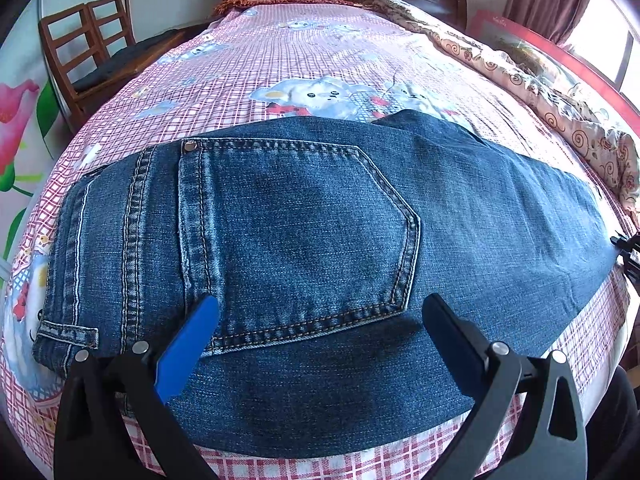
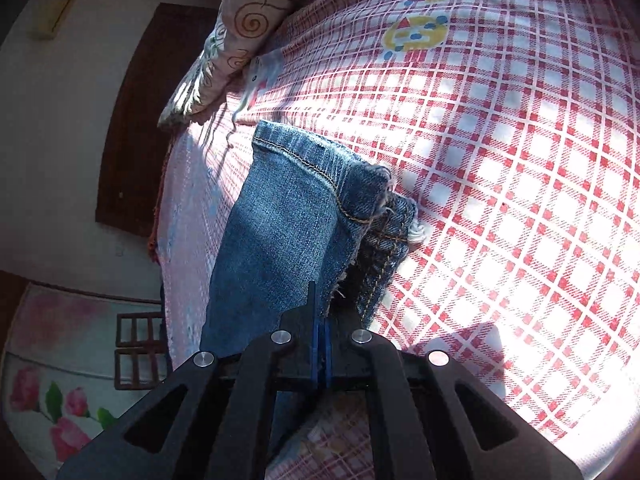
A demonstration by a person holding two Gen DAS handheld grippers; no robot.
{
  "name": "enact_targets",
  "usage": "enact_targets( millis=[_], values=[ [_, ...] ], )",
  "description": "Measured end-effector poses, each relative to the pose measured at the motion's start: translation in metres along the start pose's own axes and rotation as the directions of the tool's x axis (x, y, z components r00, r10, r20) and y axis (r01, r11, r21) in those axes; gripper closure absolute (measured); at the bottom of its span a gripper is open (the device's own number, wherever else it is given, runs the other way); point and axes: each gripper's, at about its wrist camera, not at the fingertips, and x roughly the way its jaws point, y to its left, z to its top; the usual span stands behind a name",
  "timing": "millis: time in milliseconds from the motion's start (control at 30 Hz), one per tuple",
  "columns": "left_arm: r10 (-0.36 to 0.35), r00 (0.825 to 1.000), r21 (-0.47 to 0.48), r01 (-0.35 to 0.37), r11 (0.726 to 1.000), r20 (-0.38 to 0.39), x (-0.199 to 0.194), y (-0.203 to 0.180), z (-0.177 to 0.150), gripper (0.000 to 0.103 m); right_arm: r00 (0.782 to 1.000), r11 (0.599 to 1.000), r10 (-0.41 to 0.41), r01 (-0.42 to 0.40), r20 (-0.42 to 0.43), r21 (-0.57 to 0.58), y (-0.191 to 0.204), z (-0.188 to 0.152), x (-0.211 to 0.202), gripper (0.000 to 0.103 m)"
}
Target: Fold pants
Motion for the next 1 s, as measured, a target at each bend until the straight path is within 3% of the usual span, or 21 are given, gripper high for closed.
enact_targets(
  millis=[133, 233, 267, 433, 600, 833, 1000],
  values=[
    [0.003, 1.0, 0.014, -0.003, 1.0, 0.007, -0.002, -0.002, -0.002, 0.002, 0.999, 0.995, 0.033, -0.03, -0.025, 0.096, -0.007, 0.003, -0.007, 0.103],
    [0.018, 0.999, -0.063, -0.016, 0.998, 0.044, -0.012, 0.003, 0.0, 0.002, 0.997, 0.989, 0.081, -0.078, -0.017, 0.129, -0.006, -0.002, -0.023, 0.08],
    [0.031, 0.998, -0.094, -0.025, 0.995, 0.062, -0.017, 0.006, 0.001, 0.002, 0.997, 0.99, 0.076, -0.074, -0.013, 0.119, -0.006, -0.006, -0.028, 0.077],
    [-0.01, 0.993, -0.254, 0.04, 0.966, 0.121, -0.047, 0.005, 0.0, 0.002, 0.988, 0.974, 0.155, -0.157, 0.026, 0.162, -0.026, -0.002, -0.033, 0.077],
    [-0.057, 0.991, -0.332, 0.095, 0.939, 0.121, -0.058, -0.011, -0.015, 0.002, 0.98, 0.961, 0.191, -0.198, 0.054, 0.195, -0.038, 0.001, -0.043, 0.077],
    [-0.084, 0.993, -0.345, 0.106, 0.933, 0.079, -0.055, -0.026, -0.028, 0.002, 0.975, 0.947, 0.189, -0.212, 0.117, 0.241, -0.053, 0.011, -0.059, 0.077],
    [-0.101, 0.992, -0.332, 0.119, 0.936, 0.072, -0.052, -0.035, -0.025, 0.002, 0.984, 0.961, 0.159, -0.174, 0.086, 0.216, -0.043, 0.018, -0.049, 0.077]
  ],
)
